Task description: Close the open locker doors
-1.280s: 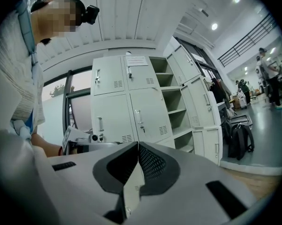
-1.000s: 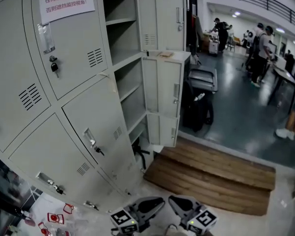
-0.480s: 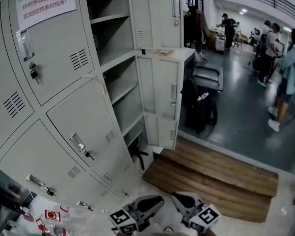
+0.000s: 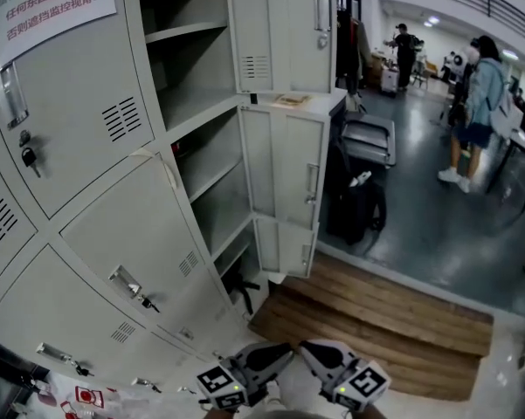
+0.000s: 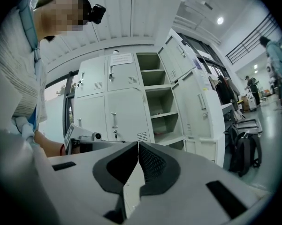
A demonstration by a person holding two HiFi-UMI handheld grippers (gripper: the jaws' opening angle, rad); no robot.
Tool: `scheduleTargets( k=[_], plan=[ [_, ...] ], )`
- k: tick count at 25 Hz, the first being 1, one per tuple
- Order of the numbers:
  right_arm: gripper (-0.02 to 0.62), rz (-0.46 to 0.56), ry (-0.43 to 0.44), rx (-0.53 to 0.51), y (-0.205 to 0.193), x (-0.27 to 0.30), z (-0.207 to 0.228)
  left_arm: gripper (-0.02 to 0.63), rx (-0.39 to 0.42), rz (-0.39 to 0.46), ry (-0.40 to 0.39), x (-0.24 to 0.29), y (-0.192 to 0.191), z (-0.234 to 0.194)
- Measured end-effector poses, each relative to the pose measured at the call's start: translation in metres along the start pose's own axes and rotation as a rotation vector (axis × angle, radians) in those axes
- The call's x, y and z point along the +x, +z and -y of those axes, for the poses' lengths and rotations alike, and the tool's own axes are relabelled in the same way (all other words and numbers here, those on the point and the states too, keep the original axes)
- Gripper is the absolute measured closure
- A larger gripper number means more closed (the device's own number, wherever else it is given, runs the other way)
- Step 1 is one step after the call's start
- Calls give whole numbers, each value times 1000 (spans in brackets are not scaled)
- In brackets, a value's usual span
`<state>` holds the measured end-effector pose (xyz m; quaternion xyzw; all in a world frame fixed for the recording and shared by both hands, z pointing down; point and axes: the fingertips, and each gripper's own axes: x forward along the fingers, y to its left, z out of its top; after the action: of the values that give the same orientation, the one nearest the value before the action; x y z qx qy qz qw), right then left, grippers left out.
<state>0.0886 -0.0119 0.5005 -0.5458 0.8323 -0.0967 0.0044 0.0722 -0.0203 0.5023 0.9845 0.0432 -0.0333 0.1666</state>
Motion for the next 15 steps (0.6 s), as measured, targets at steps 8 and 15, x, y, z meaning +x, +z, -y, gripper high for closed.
scheduleTargets(
  k=[8,15],
  plan=[
    [592,17,-19,-12,17,46,34,560,32,14,-10,11,27,-59],
    [592,50,-44,-26,30,71,48,560,33,5,-43,11,34,-85]
  ],
)
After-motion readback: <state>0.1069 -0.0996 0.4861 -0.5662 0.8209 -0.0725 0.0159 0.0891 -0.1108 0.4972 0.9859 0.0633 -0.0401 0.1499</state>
